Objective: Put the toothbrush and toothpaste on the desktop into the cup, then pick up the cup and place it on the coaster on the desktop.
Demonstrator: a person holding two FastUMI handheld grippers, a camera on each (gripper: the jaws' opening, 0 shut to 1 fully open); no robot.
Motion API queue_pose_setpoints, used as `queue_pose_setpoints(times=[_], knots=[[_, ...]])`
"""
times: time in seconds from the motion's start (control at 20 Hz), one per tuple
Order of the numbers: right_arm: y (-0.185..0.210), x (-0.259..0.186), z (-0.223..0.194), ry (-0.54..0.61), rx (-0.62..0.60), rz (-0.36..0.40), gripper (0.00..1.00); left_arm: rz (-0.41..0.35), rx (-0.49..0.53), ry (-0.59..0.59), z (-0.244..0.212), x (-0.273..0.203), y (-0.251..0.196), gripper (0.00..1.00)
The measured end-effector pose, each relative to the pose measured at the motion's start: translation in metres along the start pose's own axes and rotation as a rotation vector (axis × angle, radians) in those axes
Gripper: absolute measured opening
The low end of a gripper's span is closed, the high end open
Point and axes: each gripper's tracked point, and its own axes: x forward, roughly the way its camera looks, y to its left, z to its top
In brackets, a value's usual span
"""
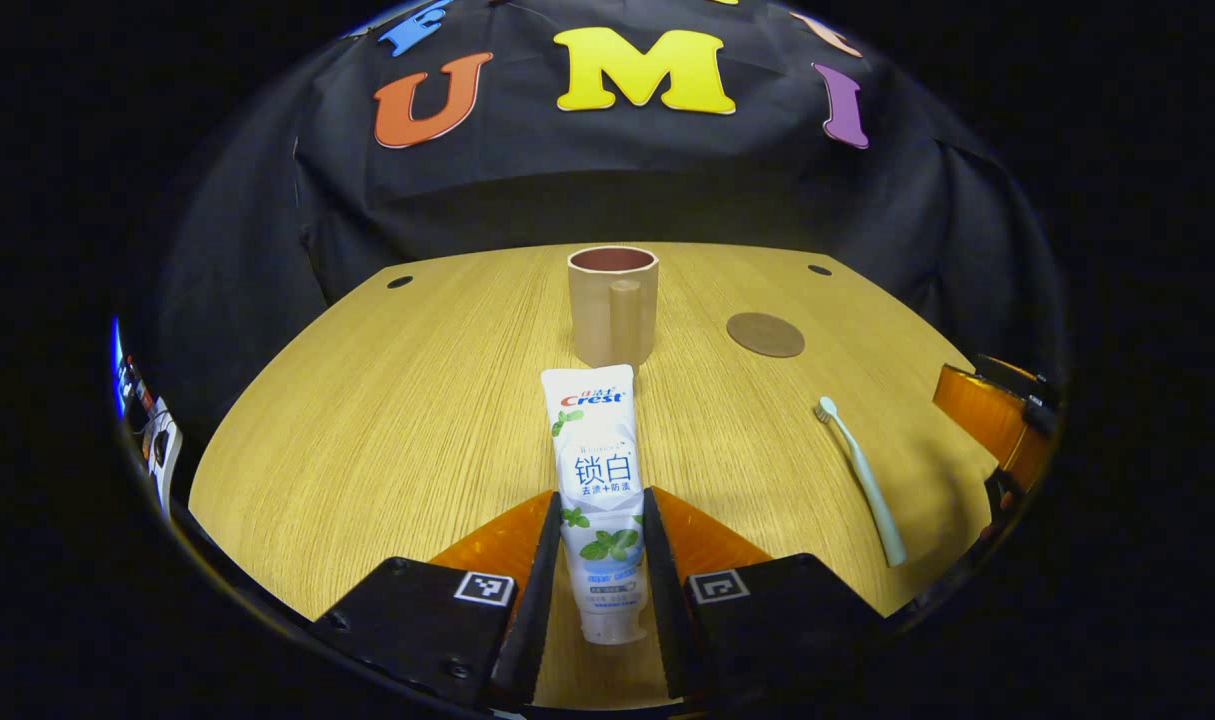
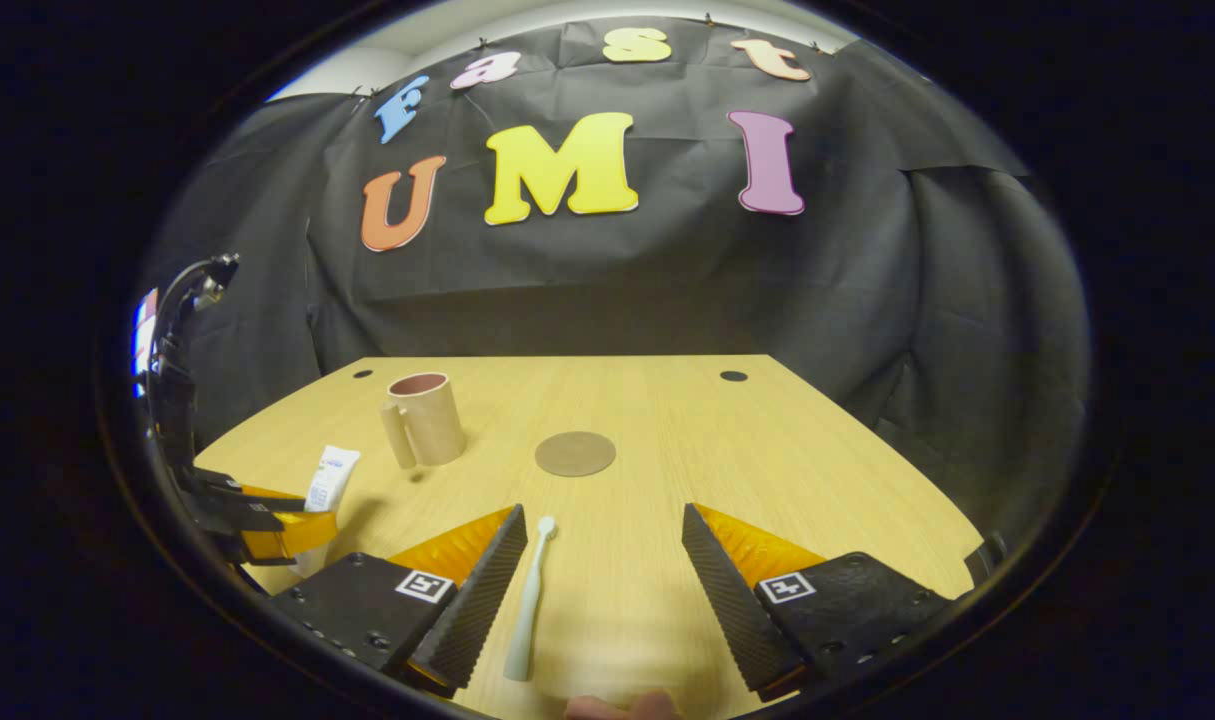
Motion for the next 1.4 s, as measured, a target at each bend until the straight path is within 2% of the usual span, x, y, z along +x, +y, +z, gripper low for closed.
queue_pose_setpoints(times=[0.1, 0.15, 0.2, 0.4, 0.45, 0.5, 0.7, 0.8, 0.85, 0.9, 1.0, 1.1, 1.3, 1.4], knots=[[0.005, 0.002, -0.004, 0.003, -0.011, 0.009, 0.95, 0.012, 0.004, -0.049, 0.009, -0.007, 0.002, 0.49], [0.006, 0.003, -0.009, 0.013, -0.020, 0.012, 0.95, 0.021, 0.009, -0.073, 0.015, -0.011, 0.003, 0.53], [0.009, 0.004, -0.012, 0.024, -0.027, 0.016, 0.95, 0.027, 0.013, -0.097, 0.020, -0.017, 0.004, 0.49], [0.026, 0.006, -0.018, 0.047, -0.048, 0.035, 0.95, 0.025, -0.019, -0.193, 0.051, -0.037, 0.006, 0.49], [0.030, 0.009, -0.019, 0.052, -0.054, 0.037, 0.96, 0.044, -0.020, -0.226, 0.063, -0.041, 0.014, 0.47], [0.034, 0.012, -0.023, 0.062, -0.054, 0.041, 0.96, 0.057, -0.015, -0.264, 0.076, -0.046, 0.019, 0.28], [0.049, 0.026, -0.049, 0.161, -0.055, 0.060, 0.95, 0.056, -0.026, -0.288, 0.085, -0.045, 0.022, 0.28], [0.049, 0.024, -0.054, 0.187, -0.051, 0.062, 0.95, 0.041, -0.044, -0.247, 0.076, -0.038, 0.025, 0.29], [0.048, 0.024, -0.054, 0.191, -0.049, 0.060, 0.95, 0.036, -0.063, -0.218, 0.068, -0.035, 0.030, 0.36], [0.049, 0.025, -0.056, 0.195, -0.044, 0.064, 0.94, 0.039, -0.091, -0.195, 0.062, -0.033, 0.035, 0.63], [0.051, 0.025, -0.057, 0.198, -0.035, 0.069, 0.95, 0.051, -0.146, -0.147, 0.050, -0.025, 0.045, 0.87], [0.051, 0.025, -0.054, 0.191, -0.029, 0.072, 0.95, 0.052, -0.193, -0.102, 0.038, -0.021, 0.047, 0.96], [0.047, 0.022, -0.047, 0.170, -0.017, 0.080, 0.95, 0.091, -0.252, -0.019, 0.018, -0.008, 0.052, 0.98], [0.043, 0.019, -0.044, 0.163, -0.001, 0.084, 0.95, 0.149, -0.280, 0.040, 0.006, 0.004, 0.062, 0.98]])
